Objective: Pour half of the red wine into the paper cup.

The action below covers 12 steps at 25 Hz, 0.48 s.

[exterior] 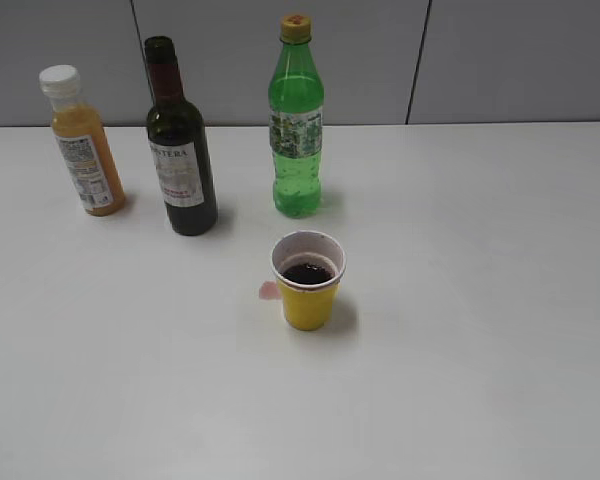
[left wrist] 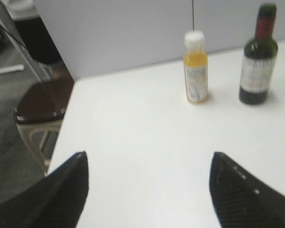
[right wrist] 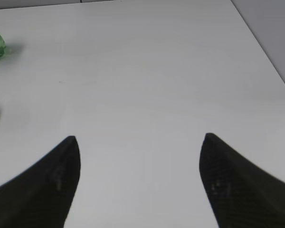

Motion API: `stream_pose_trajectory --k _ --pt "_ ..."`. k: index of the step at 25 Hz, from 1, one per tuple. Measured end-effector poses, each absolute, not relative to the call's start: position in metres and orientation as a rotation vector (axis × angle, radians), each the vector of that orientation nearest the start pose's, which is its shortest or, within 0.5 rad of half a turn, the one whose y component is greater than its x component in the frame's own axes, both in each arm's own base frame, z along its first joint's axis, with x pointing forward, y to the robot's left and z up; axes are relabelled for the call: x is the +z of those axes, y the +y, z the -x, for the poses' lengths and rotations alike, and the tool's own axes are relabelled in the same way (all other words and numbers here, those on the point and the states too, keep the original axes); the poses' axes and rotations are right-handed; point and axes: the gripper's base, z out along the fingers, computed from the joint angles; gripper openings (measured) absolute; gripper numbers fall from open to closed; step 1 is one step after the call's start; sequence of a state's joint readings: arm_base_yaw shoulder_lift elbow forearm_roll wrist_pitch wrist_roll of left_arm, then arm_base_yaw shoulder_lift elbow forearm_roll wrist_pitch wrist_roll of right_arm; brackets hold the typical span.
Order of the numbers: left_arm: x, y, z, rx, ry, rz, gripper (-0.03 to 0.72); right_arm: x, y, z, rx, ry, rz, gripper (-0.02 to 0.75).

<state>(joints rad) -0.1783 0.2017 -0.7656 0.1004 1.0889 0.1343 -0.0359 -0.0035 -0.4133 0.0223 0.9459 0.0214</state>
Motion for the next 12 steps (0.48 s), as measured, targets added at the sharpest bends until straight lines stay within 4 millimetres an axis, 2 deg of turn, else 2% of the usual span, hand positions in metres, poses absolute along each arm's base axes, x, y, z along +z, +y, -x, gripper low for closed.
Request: stream_pose_trajectory --k 3,7,12 --pt "0.344 0.003 0.010 0.019 2.054 -0.361 0.596 0.262 0.001 -0.009 0.017 2.012 -0.059 0.589" --pt "0.335 0.002 0.022 -0.026 2.026 -0.378 0.593 0.262 0.001 -0.009 0.017 2.012 -0.059 0.589" --pt "0.299 0.002 0.026 -0.018 2.049 -0.396 0.591 0.262 0.001 -0.009 0.017 2.012 -0.059 0.589"
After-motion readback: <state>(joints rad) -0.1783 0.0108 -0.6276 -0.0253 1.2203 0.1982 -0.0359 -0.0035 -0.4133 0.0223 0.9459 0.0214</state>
